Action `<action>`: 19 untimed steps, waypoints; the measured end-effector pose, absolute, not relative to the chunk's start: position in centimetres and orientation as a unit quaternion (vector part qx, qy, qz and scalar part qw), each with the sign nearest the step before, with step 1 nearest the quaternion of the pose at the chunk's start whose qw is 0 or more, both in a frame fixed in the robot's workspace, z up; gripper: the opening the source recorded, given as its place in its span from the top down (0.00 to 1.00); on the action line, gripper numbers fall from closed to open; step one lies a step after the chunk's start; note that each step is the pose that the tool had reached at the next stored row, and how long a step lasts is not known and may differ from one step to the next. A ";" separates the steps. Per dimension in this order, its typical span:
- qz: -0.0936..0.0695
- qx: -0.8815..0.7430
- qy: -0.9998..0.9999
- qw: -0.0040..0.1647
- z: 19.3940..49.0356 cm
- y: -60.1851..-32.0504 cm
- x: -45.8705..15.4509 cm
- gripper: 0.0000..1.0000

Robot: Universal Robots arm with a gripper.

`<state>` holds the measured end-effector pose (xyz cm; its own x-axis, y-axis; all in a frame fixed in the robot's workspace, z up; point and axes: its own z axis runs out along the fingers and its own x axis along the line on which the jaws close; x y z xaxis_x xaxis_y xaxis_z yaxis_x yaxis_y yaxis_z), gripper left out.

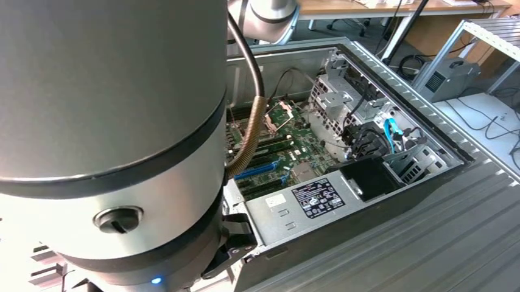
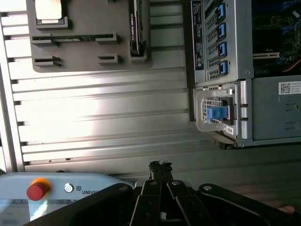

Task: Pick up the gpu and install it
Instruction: 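Reach for the gpu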

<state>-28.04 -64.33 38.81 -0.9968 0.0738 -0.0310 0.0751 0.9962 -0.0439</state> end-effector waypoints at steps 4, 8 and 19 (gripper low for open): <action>-0.024 0.037 0.999 0.015 38.8 -64.7 -28.0 0.89; -0.025 0.037 0.999 0.015 38.8 -64.9 -28.0 0.89; -0.028 0.037 0.999 0.015 38.8 -65.1 -28.0 0.89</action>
